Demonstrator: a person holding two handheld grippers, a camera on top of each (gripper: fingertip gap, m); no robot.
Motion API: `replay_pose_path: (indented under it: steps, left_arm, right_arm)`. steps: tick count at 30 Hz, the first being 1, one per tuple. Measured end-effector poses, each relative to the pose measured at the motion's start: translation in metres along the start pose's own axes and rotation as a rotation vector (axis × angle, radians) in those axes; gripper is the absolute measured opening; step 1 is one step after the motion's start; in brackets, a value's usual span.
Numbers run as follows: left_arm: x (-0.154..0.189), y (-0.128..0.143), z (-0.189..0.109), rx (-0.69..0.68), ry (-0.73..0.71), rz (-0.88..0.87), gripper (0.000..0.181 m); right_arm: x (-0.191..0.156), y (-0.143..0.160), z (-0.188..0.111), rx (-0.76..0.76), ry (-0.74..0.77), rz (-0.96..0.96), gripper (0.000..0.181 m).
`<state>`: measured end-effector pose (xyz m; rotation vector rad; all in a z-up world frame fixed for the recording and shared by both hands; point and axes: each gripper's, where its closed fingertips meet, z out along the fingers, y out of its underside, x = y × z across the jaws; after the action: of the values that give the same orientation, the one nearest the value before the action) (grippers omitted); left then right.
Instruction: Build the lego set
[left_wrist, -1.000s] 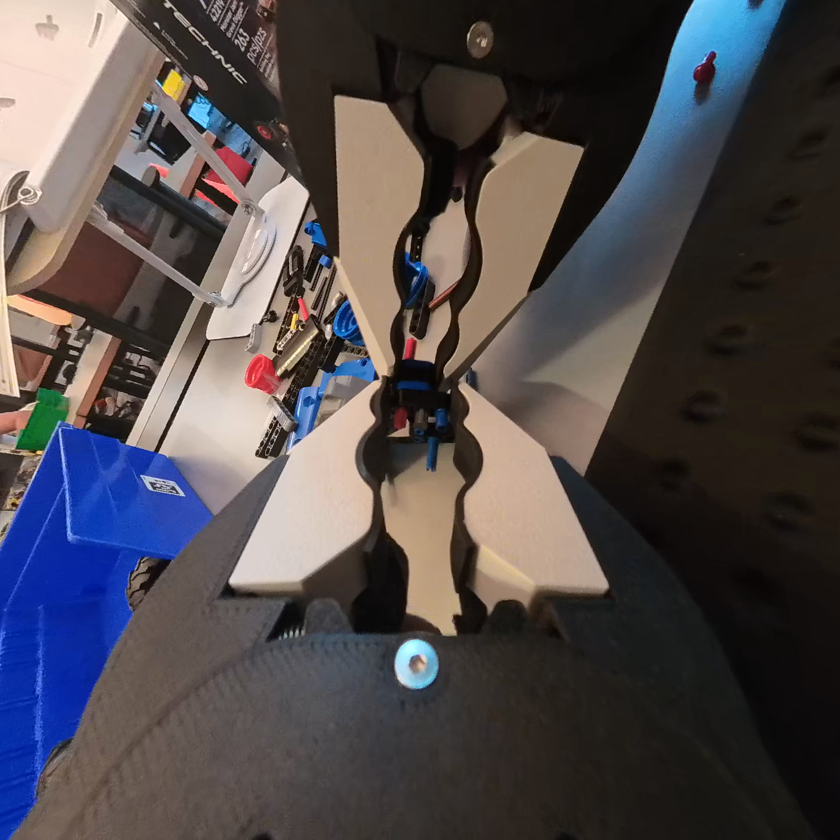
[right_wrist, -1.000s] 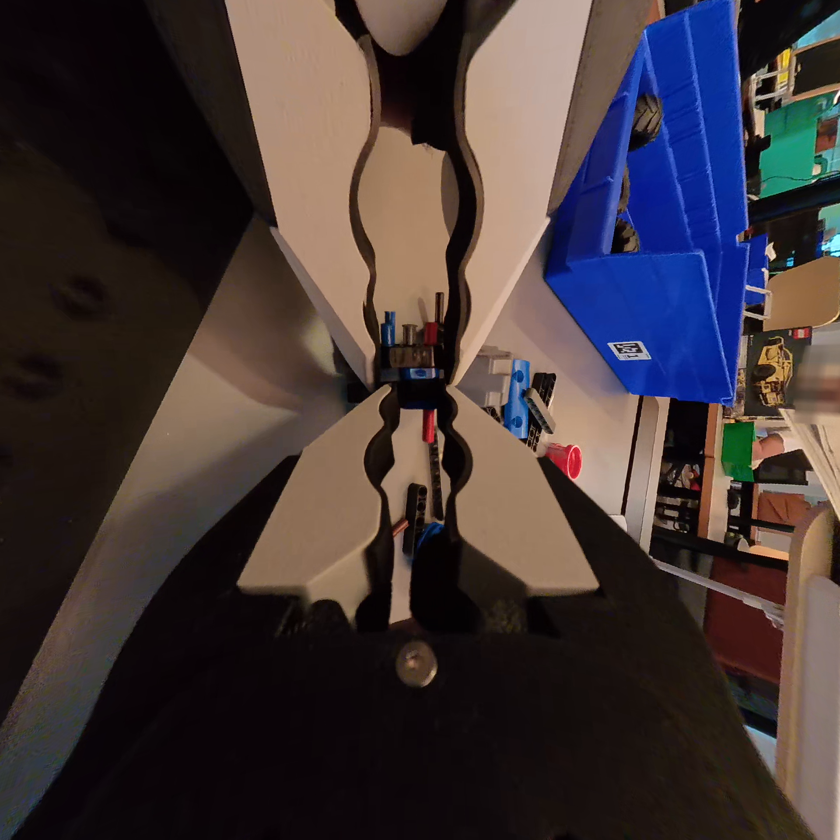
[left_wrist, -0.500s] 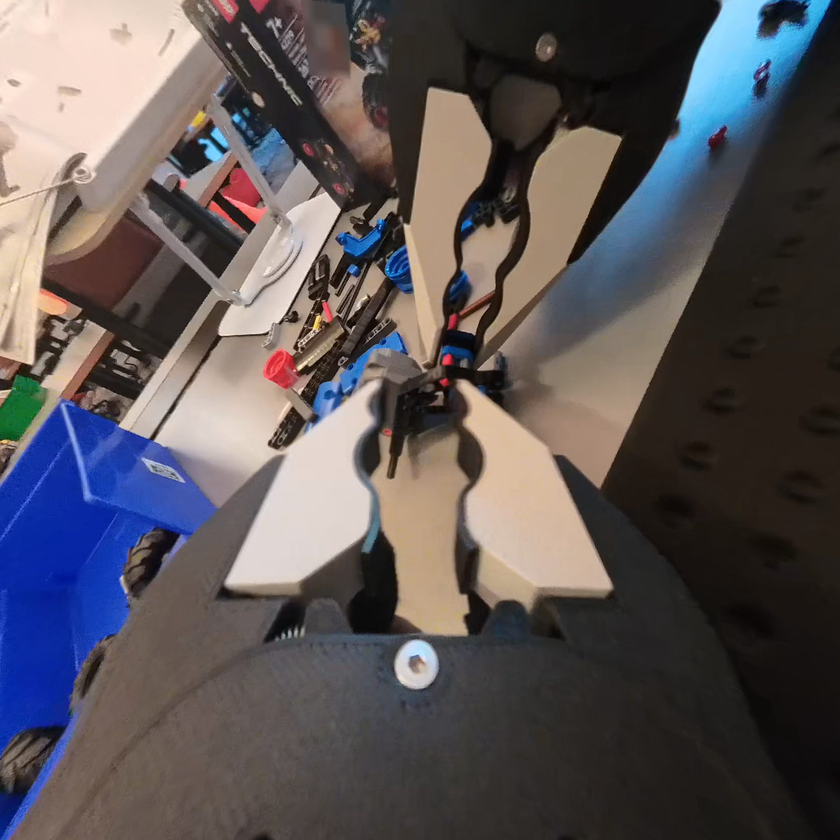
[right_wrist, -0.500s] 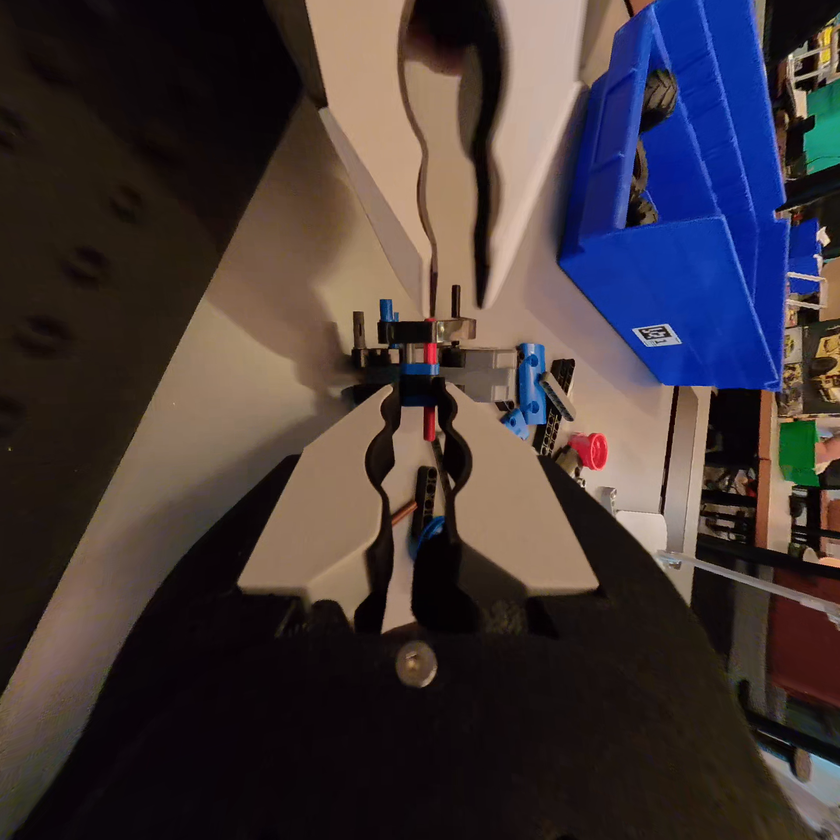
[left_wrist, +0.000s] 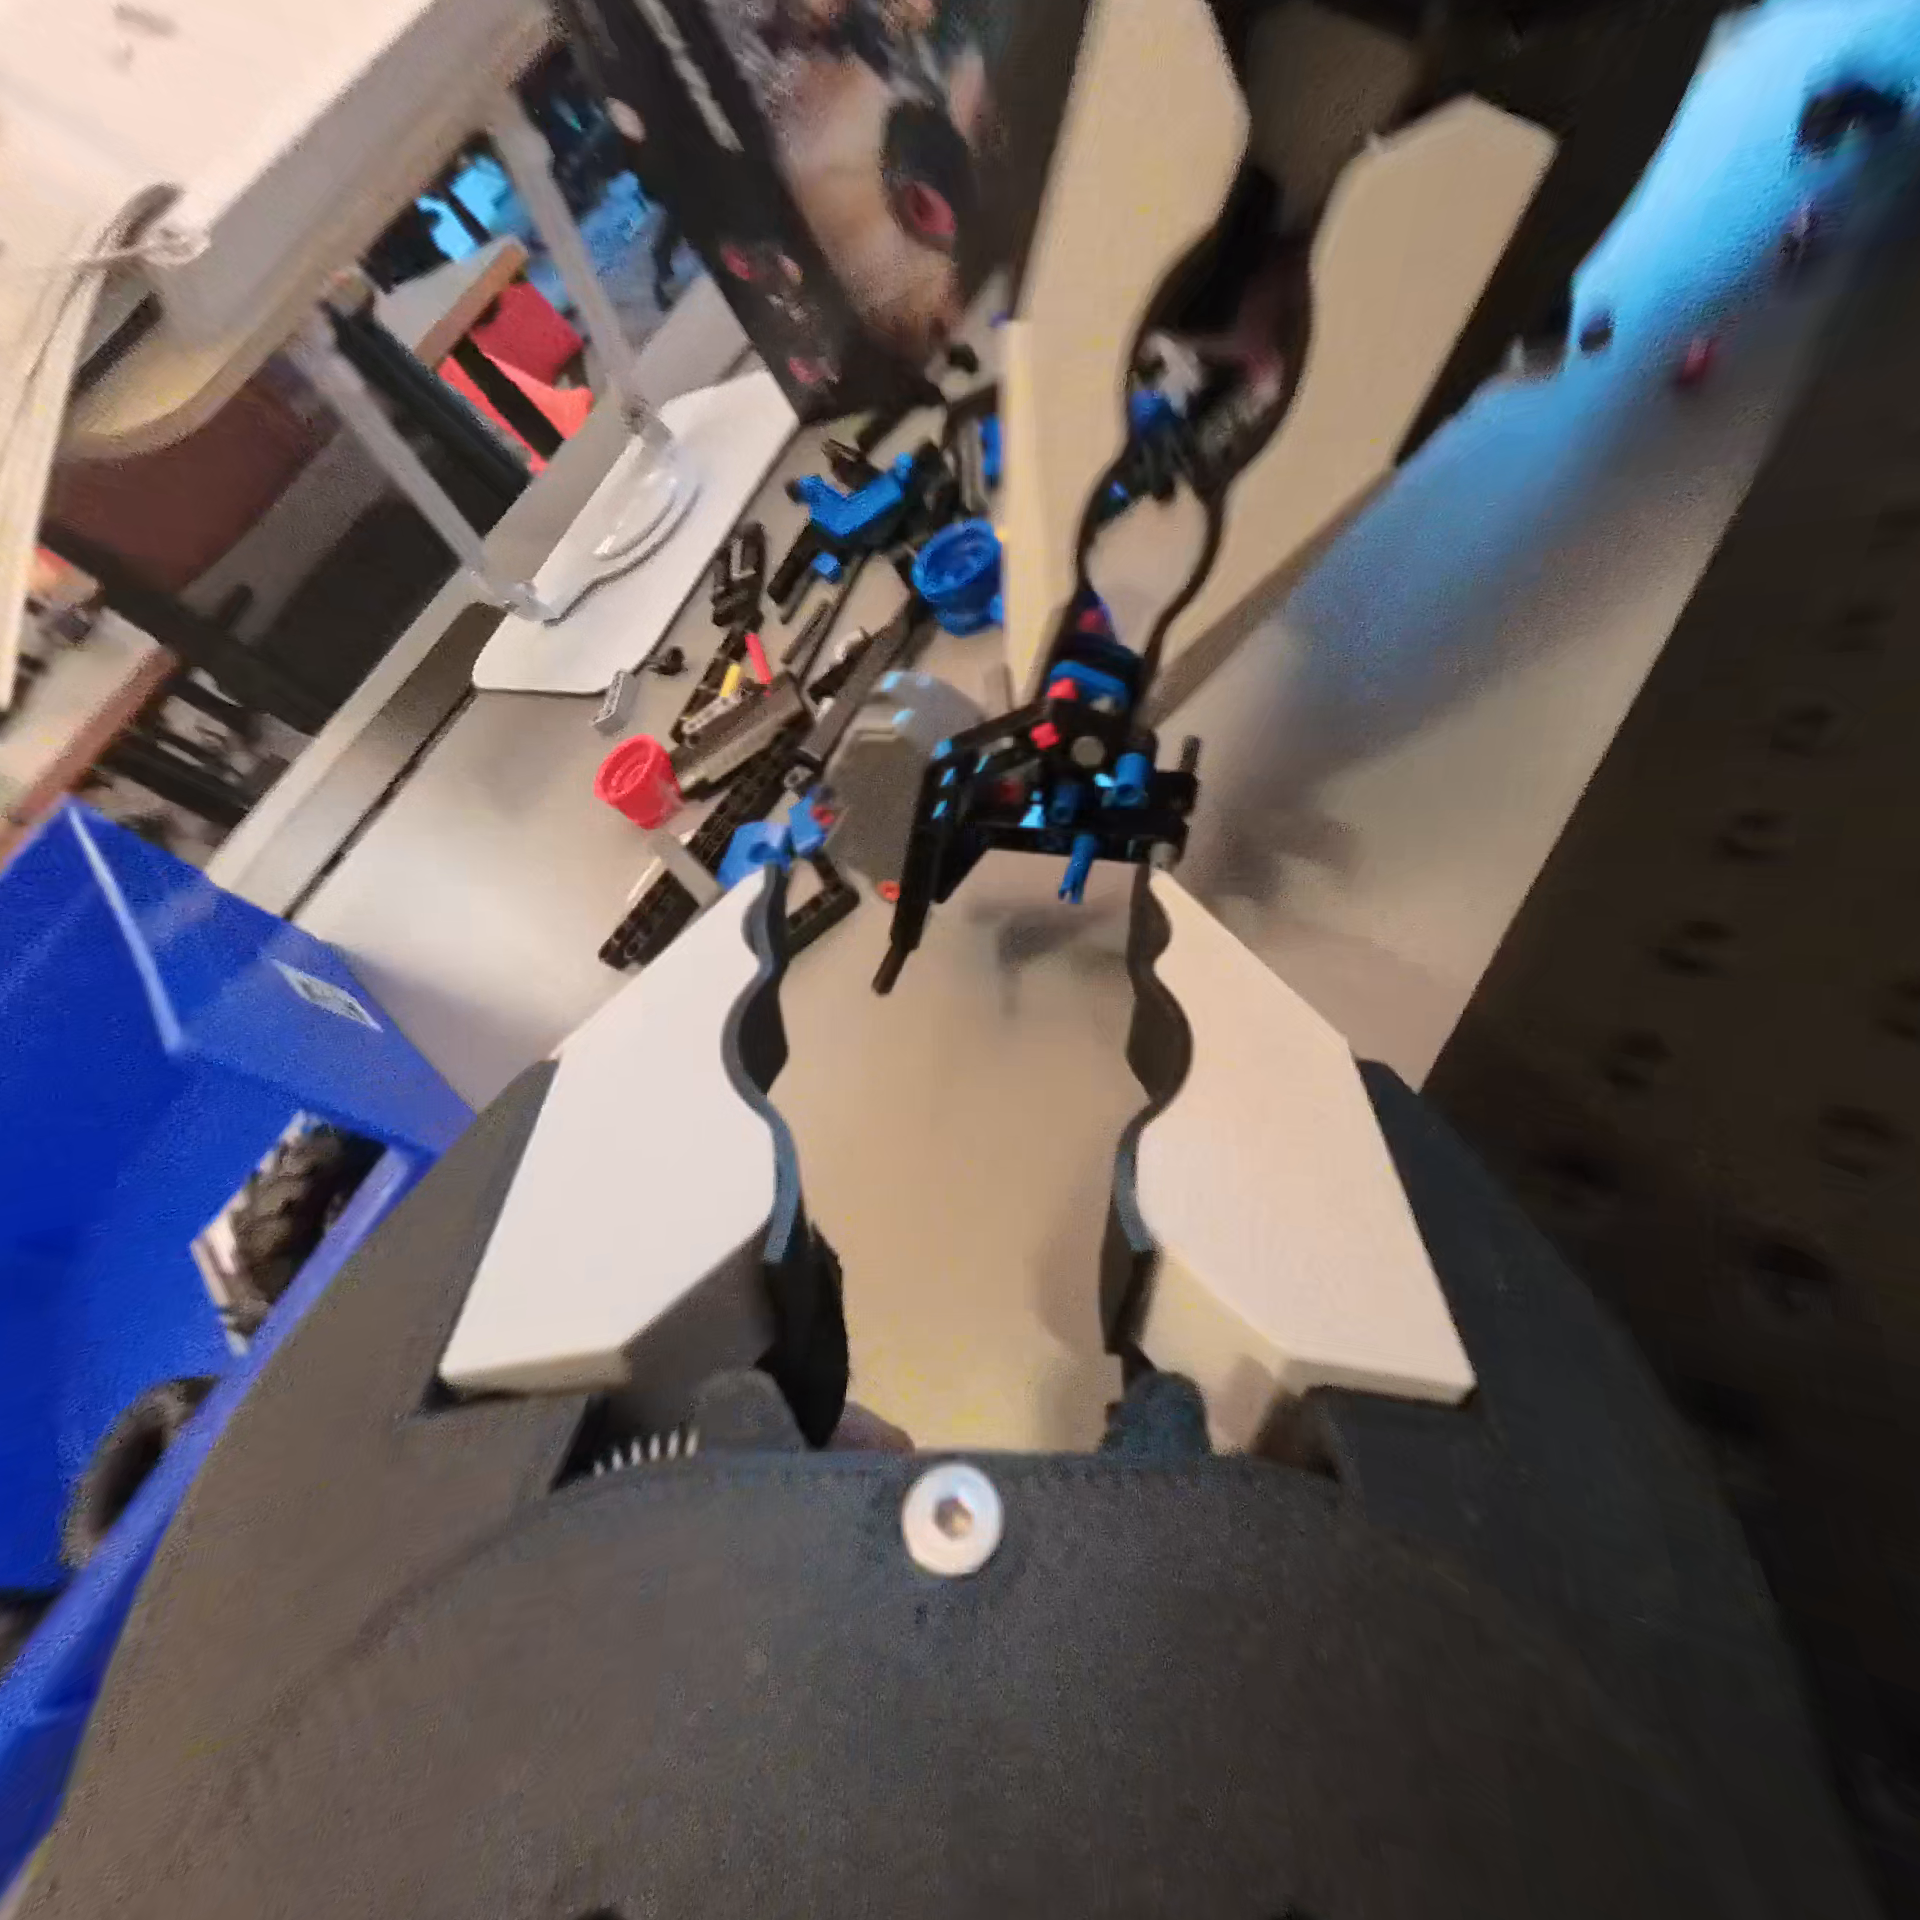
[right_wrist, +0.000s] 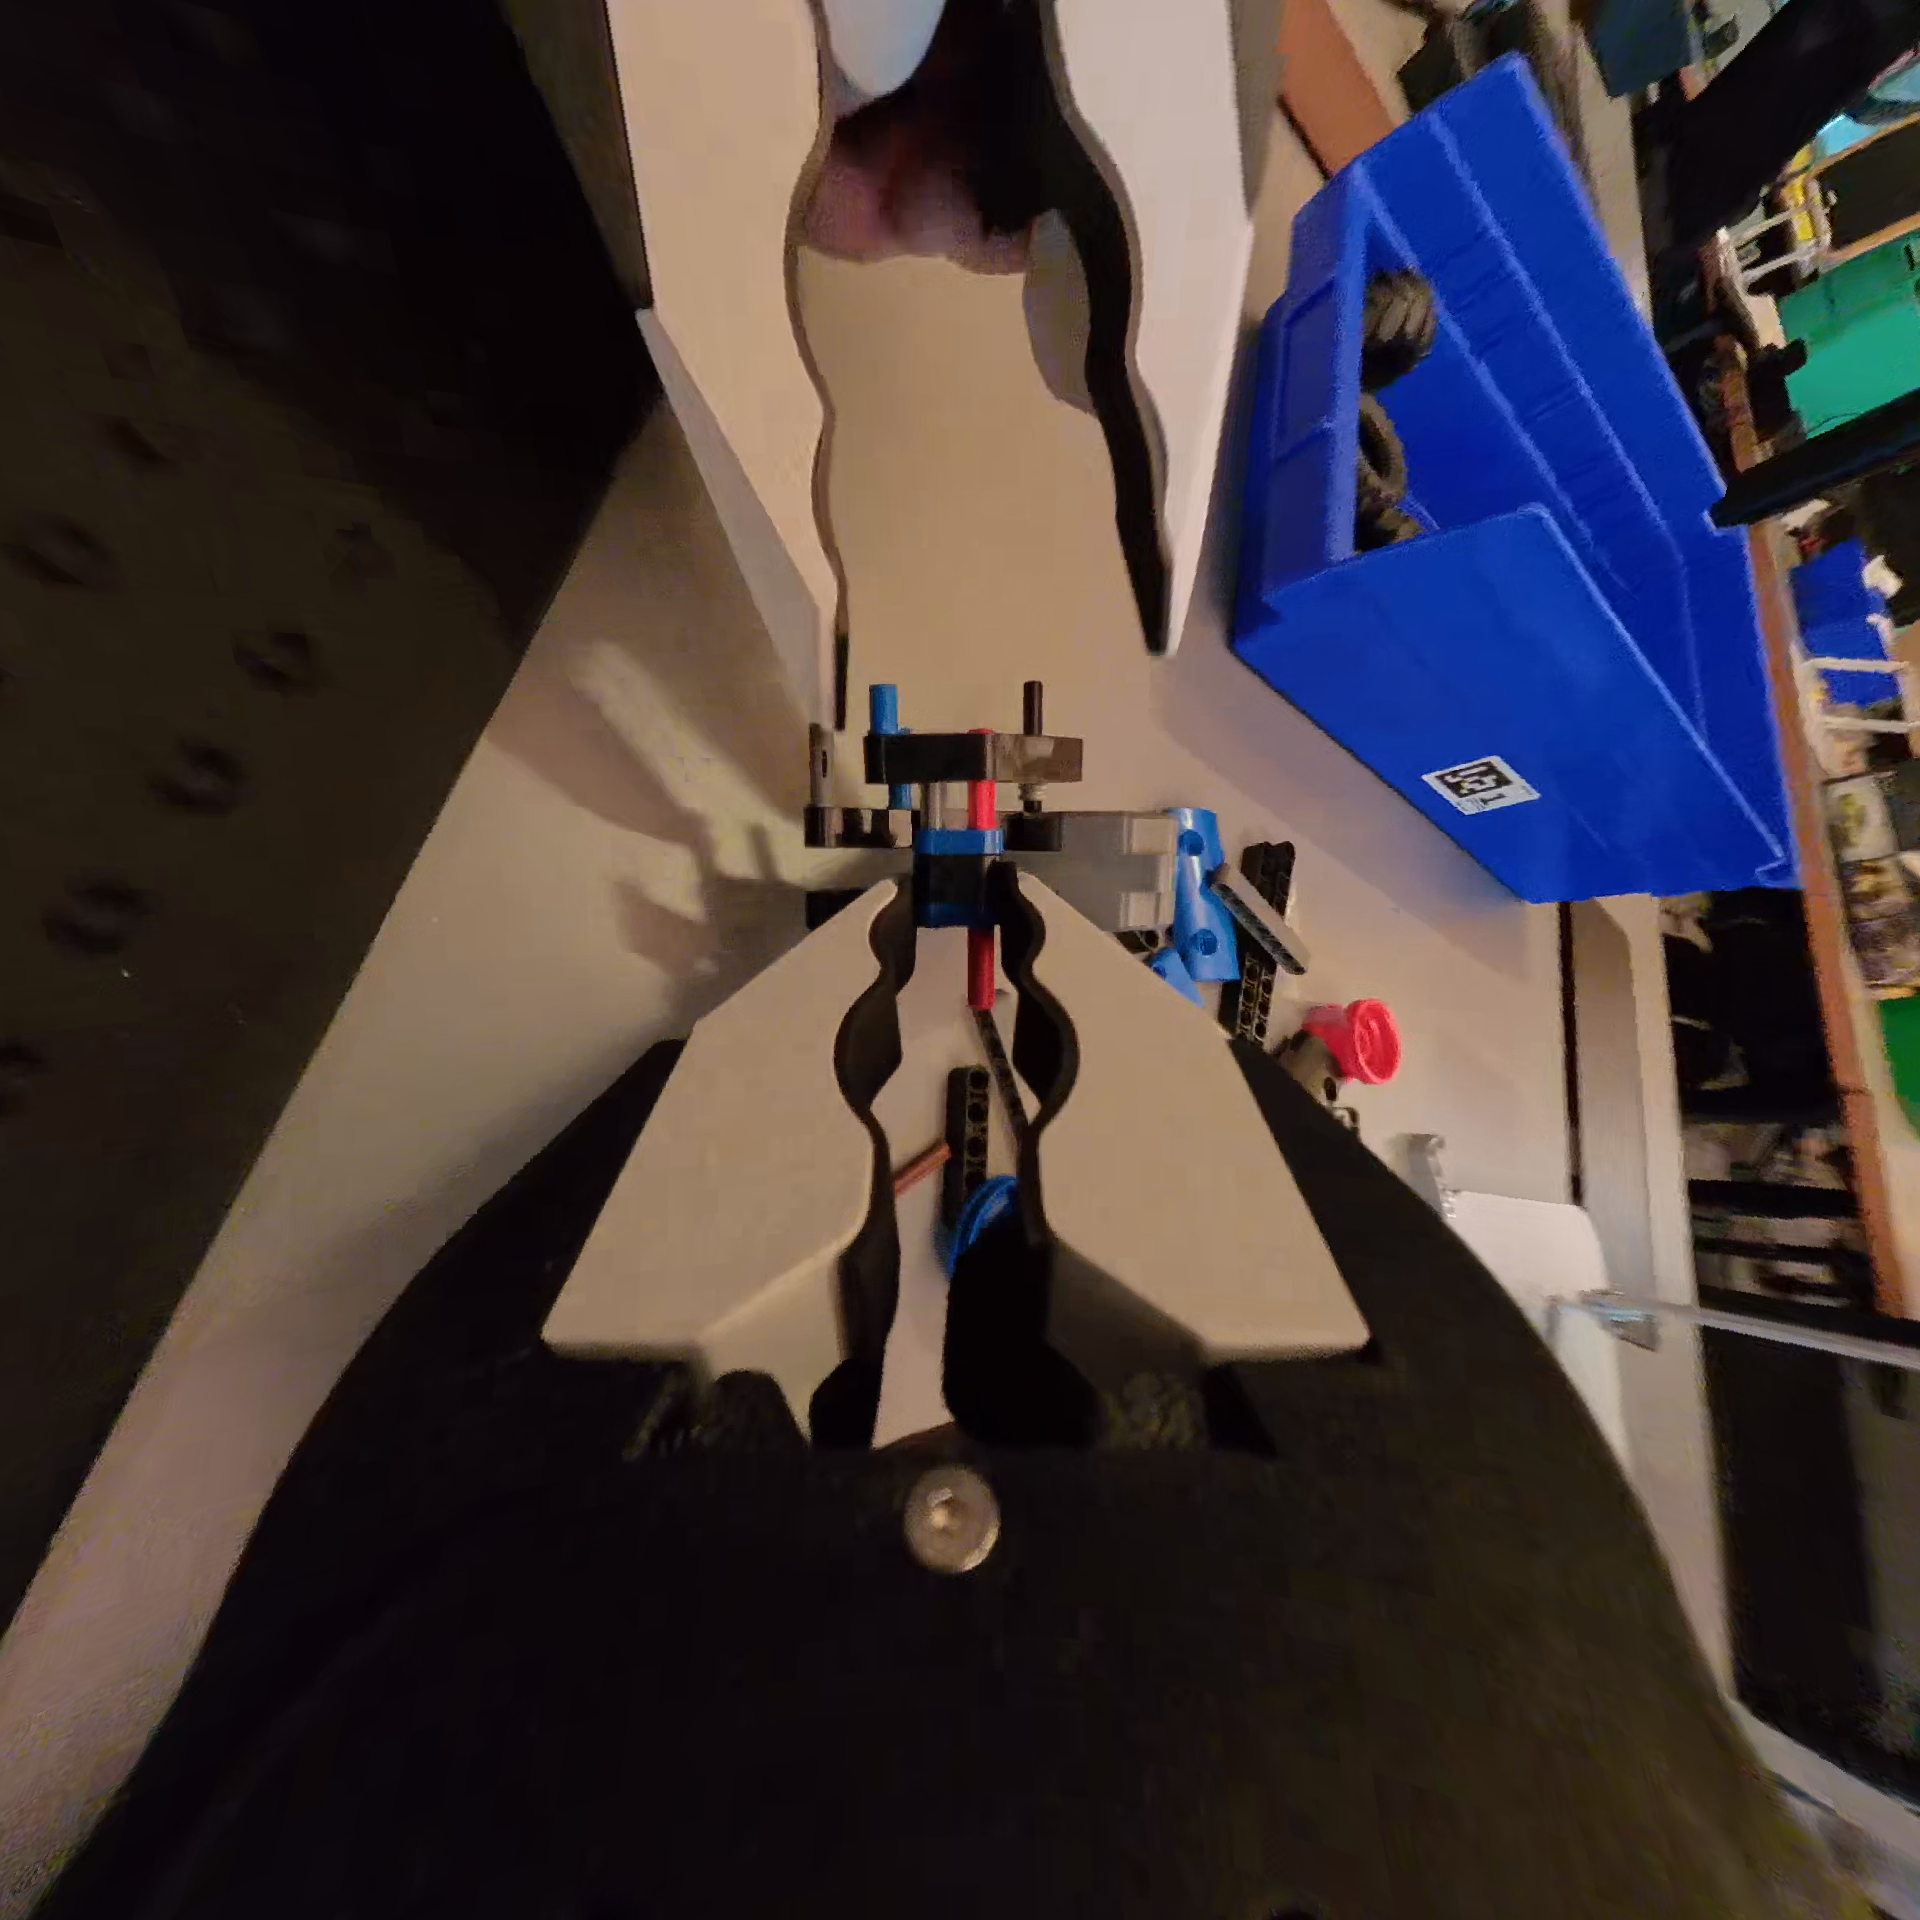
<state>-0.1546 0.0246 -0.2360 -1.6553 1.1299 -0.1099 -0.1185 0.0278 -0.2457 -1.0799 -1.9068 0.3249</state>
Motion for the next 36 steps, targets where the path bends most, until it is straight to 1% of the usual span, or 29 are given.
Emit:
replay_pose_path:
  steps: [1, 2, 3, 6, 8, 10, 12, 14, 15, 17, 19, 21, 23, 25, 26, 28, 29, 31, 32, 33, 36]
  left_arm:
    - [-0.005, -0.001, -0.003, 0.023, 0.013, -0.070, 0.062]
    - [-0.008, 0.001, -0.004, 0.016, 0.035, -0.116, 0.066]
    - [-0.010, 0.005, -0.004, 0.002, 0.057, -0.159, 0.074]
    - [-0.018, 0.002, -0.006, 0.055, 0.115, -0.308, 0.083]
    - [-0.019, -0.007, -0.007, 0.105, 0.184, -0.409, 0.092]
    - [-0.019, -0.024, -0.006, 0.192, 0.240, -0.457, 0.092]
    - [-0.015, -0.033, -0.001, 0.228, 0.277, -0.438, 0.086]
    - [-0.002, -0.053, 0.001, 0.295, 0.356, -0.396, 0.078]
    - [0.002, -0.064, 0.001, 0.339, 0.376, -0.387, 0.071]
    - [0.011, -0.083, -0.004, 0.429, 0.472, -0.432, 0.048]
    - [0.016, -0.082, 0.004, 0.402, 0.486, -0.456, 0.041]
    - [0.011, -0.078, 0.007, 0.394, 0.418, -0.412, 0.040]
    - [0.006, -0.079, 0.004, 0.400, 0.424, -0.441, 0.040]
    - [0.002, -0.072, 0.004, 0.358, 0.403, -0.424, 0.040]
    - [0.002, -0.066, 0.005, 0.308, 0.396, -0.398, 0.040]
    - [0.001, -0.054, 0.007, 0.195, 0.372, -0.328, 0.040]
    - [0.004, -0.044, 0.009, 0.113, 0.389, -0.302, 0.040]
    - [0.007, -0.032, 0.014, 0.002, 0.396, -0.257, 0.040]
    - [0.010, -0.024, 0.019, -0.068, 0.404, -0.249, 0.039]
    - [0.015, -0.016, 0.023, -0.131, 0.423, -0.236, 0.039]
    - [0.032, 0.004, 0.039, -0.277, 0.477, -0.188, 0.039]
  right_arm:
    - [0.002, -0.002, -0.003, 0.033, -0.007, 0.030, 0.014]
    - [0.005, -0.004, -0.005, 0.066, -0.016, 0.067, 0.014]
    - [0.008, -0.007, -0.009, 0.116, -0.032, 0.128, 0.014]
    - [0.021, -0.019, -0.026, 0.299, -0.075, 0.309, 0.014]
    - [0.030, -0.032, -0.043, 0.463, -0.117, 0.419, 0.014]
    - [0.036, -0.047, -0.061, 0.628, -0.211, 0.531, 0.014]
    - [0.038, -0.056, -0.074, 0.746, -0.308, 0.604, 0.014]
    - [0.037, -0.065, -0.084, 0.836, -0.401, 0.663, 0.014]
    - [0.035, -0.067, -0.084, 0.848, -0.421, 0.665, 0.014]
    - [0.031, -0.070, -0.085, 0.878, -0.454, 0.673, 0.014]
    - [0.033, -0.071, -0.090, 0.929, -0.476, 0.703, 0.014]
    - [0.035, -0.067, -0.087, 0.926, -0.473, 0.725, 0.013]
    - [0.037, -0.064, -0.086, 0.922, -0.471, 0.748, 0.014]
    - [0.036, -0.059, -0.080, 0.852, -0.450, 0.740, 0.015]
    - [0.033, -0.053, -0.074, 0.781, -0.434, 0.718, 0.016]
    - [0.020, -0.029, -0.058, 0.559, -0.417, 0.669, 0.030]
    - [0.012, -0.016, -0.054, 0.448, -0.425, 0.627, 0.039]
    - [0.003, 0.011, -0.052, 0.245, -0.390, 0.529, 0.046]
    - [0.005, 0.016, -0.055, 0.199, -0.370, 0.512, 0.051]
    - [0.010, 0.014, -0.058, 0.188, -0.340, 0.507, 0.051]
    - [0.022, -0.007, -0.059, 0.184, -0.258, 0.459, 0.042]
